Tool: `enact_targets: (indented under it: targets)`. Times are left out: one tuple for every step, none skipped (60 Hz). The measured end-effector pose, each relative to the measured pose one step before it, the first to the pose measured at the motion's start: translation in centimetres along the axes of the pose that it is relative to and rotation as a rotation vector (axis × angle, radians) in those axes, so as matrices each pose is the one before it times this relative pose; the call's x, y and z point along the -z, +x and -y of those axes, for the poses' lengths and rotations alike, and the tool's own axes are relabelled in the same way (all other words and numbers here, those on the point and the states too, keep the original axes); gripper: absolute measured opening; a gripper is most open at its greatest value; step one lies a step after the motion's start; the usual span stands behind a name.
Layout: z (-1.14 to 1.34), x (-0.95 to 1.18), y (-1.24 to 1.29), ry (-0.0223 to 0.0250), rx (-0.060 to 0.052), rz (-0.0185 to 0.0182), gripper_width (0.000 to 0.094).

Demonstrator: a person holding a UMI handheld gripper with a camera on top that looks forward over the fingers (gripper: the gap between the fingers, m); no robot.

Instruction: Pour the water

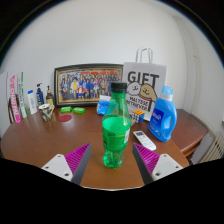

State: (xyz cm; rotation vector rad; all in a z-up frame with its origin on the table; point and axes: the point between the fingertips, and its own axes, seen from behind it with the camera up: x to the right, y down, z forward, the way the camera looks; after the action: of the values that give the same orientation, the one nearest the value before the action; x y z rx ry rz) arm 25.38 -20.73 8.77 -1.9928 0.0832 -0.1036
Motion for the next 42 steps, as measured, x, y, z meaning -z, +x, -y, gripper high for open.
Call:
enact_targets:
  targets:
    - [0.128, -0.513, 0.103, 0.00618, -0.0023, 0.00289, 0.0856]
    - [0.139, -0.503, 0.143, 0.00639, -0.0022, 0.00104, 0.0858]
    - [0.113, -0.504, 0.175, 0.00566, -0.0022, 0.0004, 0.0856]
    - [0.063, -0.451, 0.1, 0.00407, -0.0026, 0.00017, 0.0857]
    - [0.026, -0.458, 0.07, 0.00303, -0.0027, 0.00102, 0.0856]
    - [0.042, -0.443, 0.045, 0.0026, -0.0032, 0.00168, 0.0857]
    - [0.052, -0.625, 0.273, 0.00467, -0.0031, 0.00648, 0.0857]
    - [0.031, -0.242, -0.273, 0.00234, -0.0029, -0.00296, 0.0857]
    - [0.033, -0.386, -0.057, 0.0023, -0.0031, 0.00251, 0.0854]
    - [0.011, -0.362, -0.003, 0.00214, -0.0023, 0.00251, 0.0854]
    - [-0.016, -0.337, 0.007, 0.00128, -0.0029, 0.00096, 0.0851]
    - [-0.069, -0.331, 0.025, 0.00128, -0.0027, 0.00165, 0.0843]
    - [-0.027, -0.303, -0.039, 0.00121, -0.0022, 0.00282, 0.0829]
    - [-0.014, -0.265, -0.079, 0.00177, -0.0012, 0.0039, 0.0811]
    - [-0.021, -0.26, -0.054, 0.00218, -0.0006, 0.00354, 0.0782]
    - [-0.026, -0.264, 0.003, 0.00235, -0.0003, 0.00251, 0.0745]
    - [-0.018, -0.206, 0.036, 0.0018, -0.0005, 0.00025, 0.0693]
    - [0.018, -0.17, 0.083, 0.0034, -0.0006, -0.002, 0.0649]
    - [0.082, -0.258, 0.328, 0.00818, -0.0021, 0.00034, 0.0587]
    - [0.173, -0.081, 0.11, 0.00829, -0.0003, -0.00491, 0.0507]
    - [-0.003, 0.095, -0.078, 0.00664, -0.0018, -0.01236, 0.0508]
    - [-0.032, -0.017, 0.093, 0.00329, -0.0003, -0.00678, 0.0506]
    - [0.038, 0.015, -0.02, 0.00401, 0.0012, -0.0024, 0.0494]
    - [0.052, -0.029, -0.104, 0.00568, 0.0007, 0.00268, 0.0481]
    - [-0.021, -0.012, -0.104, 0.0026, 0.001, 0.00295, 0.0471]
    - [0.042, -0.032, -0.033, 0.0037, 0.003, 0.00076, 0.0447]
    - [0.002, -0.029, -0.018, 0.00207, 0.0027, -0.00001, 0.0435]
    - [0.066, -0.07, 0.061, 0.00203, 0.0011, 0.00285, 0.0414]
    - [0.021, 0.009, -0.093, -0.00001, 0.0001, 0.00266, 0.0402]
    - [0.043, -0.005, -0.101, 0.00099, -0.0021, 0.00277, 0.039]
    - [0.042, -0.011, -0.067, 0.00093, -0.0019, 0.0024, 0.038]
    - [0.027, -0.043, -0.008, 0.00061, -0.0006, 0.00087, 0.038]
    - [0.015, -0.026, -0.038, -0.00107, 0.0019, 0.00116, 0.0359]
    - [-0.032, -0.038, -0.058, -0.00424, 0.0059, 0.00107, 0.0354]
    - [0.009, -0.03, -0.032, -0.00181, 0.0048, -0.00175, 0.0354]
    - [0.057, -0.03, -0.008, -0.00133, 0.0046, -0.00265, 0.0353]
    - [0.113, -0.036, -0.042, -0.00066, 0.0038, -0.00276, 0.0353]
    - [0.134, -0.038, -0.086, -0.00036, 0.0027, -0.00189, 0.0353]
    - [0.08, 0.035, -0.209, -0.00126, 0.0016, -0.00296, 0.0352]
    - [0.203, -0.08, -0.103, -0.00354, 0.0028, -0.00654, 0.0352]
    - [0.195, -0.034, -0.014, -0.00083, 0.0028, -0.00758, 0.0352]
    - [0.279, 0.001, -0.017, 0.0008, 0.0038, -0.00731, 0.0352]
